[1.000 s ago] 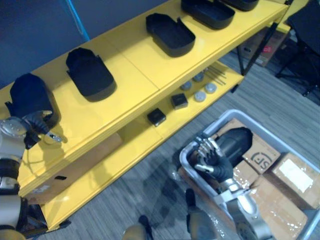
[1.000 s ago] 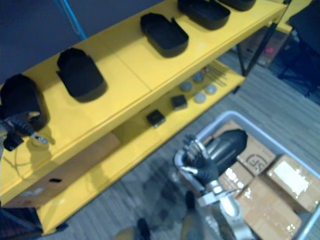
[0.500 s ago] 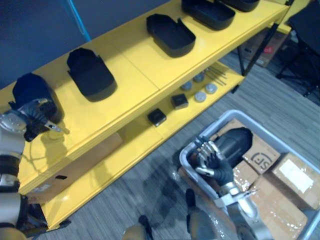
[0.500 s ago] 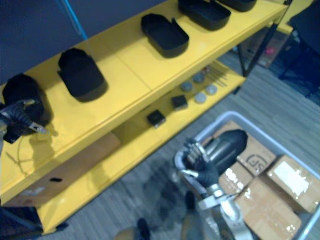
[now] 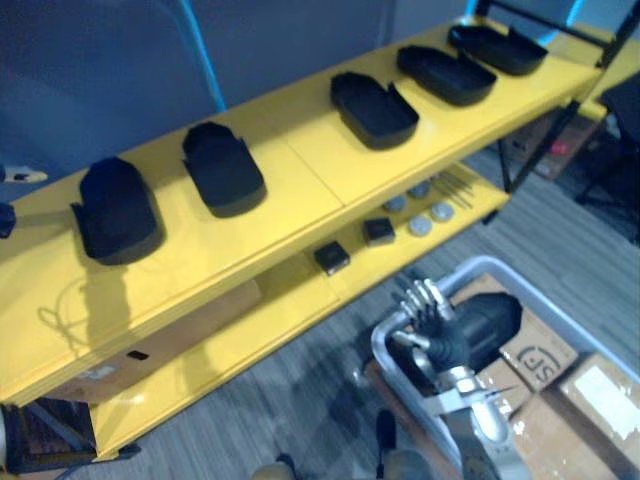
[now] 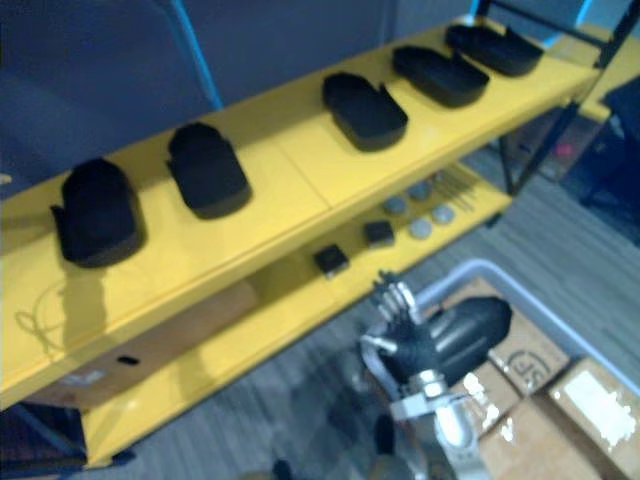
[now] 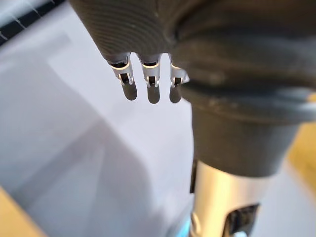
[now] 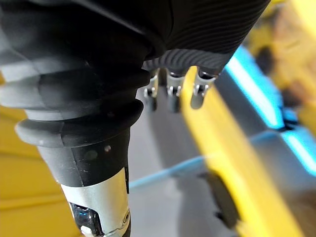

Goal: Walk over and take plastic housings, then place them on the shelf

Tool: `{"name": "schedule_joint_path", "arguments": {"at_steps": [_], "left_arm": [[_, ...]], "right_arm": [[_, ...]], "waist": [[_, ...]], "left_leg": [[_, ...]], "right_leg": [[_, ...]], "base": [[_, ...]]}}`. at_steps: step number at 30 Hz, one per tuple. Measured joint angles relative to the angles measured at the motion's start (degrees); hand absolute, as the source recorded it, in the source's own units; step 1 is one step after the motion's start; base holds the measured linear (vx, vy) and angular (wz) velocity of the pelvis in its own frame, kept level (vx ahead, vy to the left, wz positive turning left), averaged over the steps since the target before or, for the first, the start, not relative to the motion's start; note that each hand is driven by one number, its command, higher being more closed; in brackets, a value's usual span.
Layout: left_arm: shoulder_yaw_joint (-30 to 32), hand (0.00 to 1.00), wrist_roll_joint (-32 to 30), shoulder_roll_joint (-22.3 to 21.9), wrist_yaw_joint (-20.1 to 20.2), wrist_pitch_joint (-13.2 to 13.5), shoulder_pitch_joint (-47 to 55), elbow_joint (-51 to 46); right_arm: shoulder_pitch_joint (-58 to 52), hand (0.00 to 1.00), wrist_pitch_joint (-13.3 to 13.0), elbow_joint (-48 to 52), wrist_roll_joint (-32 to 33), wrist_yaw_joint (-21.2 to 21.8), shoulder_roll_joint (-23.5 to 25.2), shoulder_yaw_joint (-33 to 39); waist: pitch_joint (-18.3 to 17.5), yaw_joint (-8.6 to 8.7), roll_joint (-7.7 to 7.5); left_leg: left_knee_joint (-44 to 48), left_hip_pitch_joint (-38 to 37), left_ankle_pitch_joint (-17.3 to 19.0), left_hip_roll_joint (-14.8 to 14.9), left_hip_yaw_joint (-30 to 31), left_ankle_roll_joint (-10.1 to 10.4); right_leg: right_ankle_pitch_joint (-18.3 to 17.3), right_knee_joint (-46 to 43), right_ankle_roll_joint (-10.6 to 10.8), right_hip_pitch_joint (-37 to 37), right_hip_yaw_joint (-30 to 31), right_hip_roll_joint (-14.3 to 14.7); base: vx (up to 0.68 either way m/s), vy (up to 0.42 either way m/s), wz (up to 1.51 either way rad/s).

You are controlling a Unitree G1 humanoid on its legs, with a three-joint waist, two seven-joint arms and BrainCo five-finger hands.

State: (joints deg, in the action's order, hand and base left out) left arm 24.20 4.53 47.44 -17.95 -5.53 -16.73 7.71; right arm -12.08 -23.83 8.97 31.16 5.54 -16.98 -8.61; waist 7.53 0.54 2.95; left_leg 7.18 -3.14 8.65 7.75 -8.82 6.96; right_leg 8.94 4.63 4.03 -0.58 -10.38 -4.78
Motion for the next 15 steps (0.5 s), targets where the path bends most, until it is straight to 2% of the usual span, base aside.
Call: {"name": "schedule_joint_path", "arguments": {"at_steps": [1,2,4,7,8,10,12,15], "left_arm": [[2.73,0.0,0.03,-6.5,-3.61,0.53,4.86,-5.55],[3.63,0.0,0.02,-9.01,-4.94,0.93,6.82,-7.52],[5.36,0.0,-0.55,-17.58,-9.97,4.36,13.82,-13.79],[6.69,0.0,-0.64,-24.92,-11.69,8.59,20.06,-19.64],[7.05,0.0,0.93,-29.42,-10.32,11.57,23.76,-22.36],[6.81,0.0,4.34,-33.37,-7.65,13.27,27.2,-23.73],[5.41,0.0,4.8,-37.71,-5.17,14.88,30.05,-23.78],[1.97,0.0,7.12,-41.68,-1.57,17.58,30.65,-24.95]], "right_arm": [[0.78,0.0,0.0,0.43,-0.19,-1.19,0.51,2.59],[1.2,0.0,0.0,0.43,-0.43,-1.81,0.8,3.64],[2.62,0.0,-0.04,0.43,-2.87,-4.33,2.24,7.99],[4.09,0.0,-0.03,0.47,-5.17,-6.51,2.37,12.02],[5.3,0.0,-0.03,0.74,-6.31,-7.55,2.39,14.36],[6.33,0.0,-0.01,0.76,-7.7,-8.62,2.41,16.17],[6.71,0.0,0.45,0.74,-9.14,-10.54,2.46,17.5],[5.82,0.0,1.3,0.58,-9.55,-12.09,3.42,19.19]], "waist": [[-0.7,-0.42,-0.6],[-1.01,-1.04,-0.95],[-1.83,-2.23,-2.29],[-2.68,-2.45,-3.13],[-3.1,-2.96,-3.06],[-3.47,-3.07,-2.49],[-3.97,-3.07,-1.61],[-4.11,-2.75,-0.18]], "left_leg": [[-0.42,-0.36,-0.14,-0.43,0.76,-0.23],[-0.92,-0.76,-0.14,-0.53,0.63,-0.25],[-0.79,-0.81,-0.25,-0.63,1.5,-0.47],[-0.87,-0.83,-0.24,-0.64,2.84,-0.7],[-0.84,-0.79,-0.2,-0.64,2.98,-0.72],[-0.83,-0.73,-0.19,-0.72,2.98,-0.73],[-0.81,-0.68,-0.2,-0.73,3.09,-0.72],[-0.62,0.15,-0.25,-0.69,3.51,-0.63]], "right_leg": [[-0.17,0.31,0.0,0.65,-0.83,-0.24],[-0.26,0.55,-0.07,0.71,-0.84,-0.27],[-0.7,0.57,-0.28,1.5,-2.3,-0.46],[-1.54,0.58,-0.59,2.37,-3.66,-0.52],[-1.72,0.58,-0.38,2.56,-3.76,-0.54],[-1.72,0.58,-0.38,2.65,-3.79,-0.63],[-1.72,0.58,-0.37,2.7,-3.88,-0.67],[-1.72,0.57,-0.37,2.35,-4.29,-0.68]], "base": [[-0.08,0.007,0.23],[-0.11,0.008,0.14],[-0.1,-0.002,0.19],[-0.08,-0.021,0.27],[-0.07,-0.013,0.07],[-0.07,0.001,0.02],[-0.02,0.004,0.01],[0.0,0.0,0.05]]}}
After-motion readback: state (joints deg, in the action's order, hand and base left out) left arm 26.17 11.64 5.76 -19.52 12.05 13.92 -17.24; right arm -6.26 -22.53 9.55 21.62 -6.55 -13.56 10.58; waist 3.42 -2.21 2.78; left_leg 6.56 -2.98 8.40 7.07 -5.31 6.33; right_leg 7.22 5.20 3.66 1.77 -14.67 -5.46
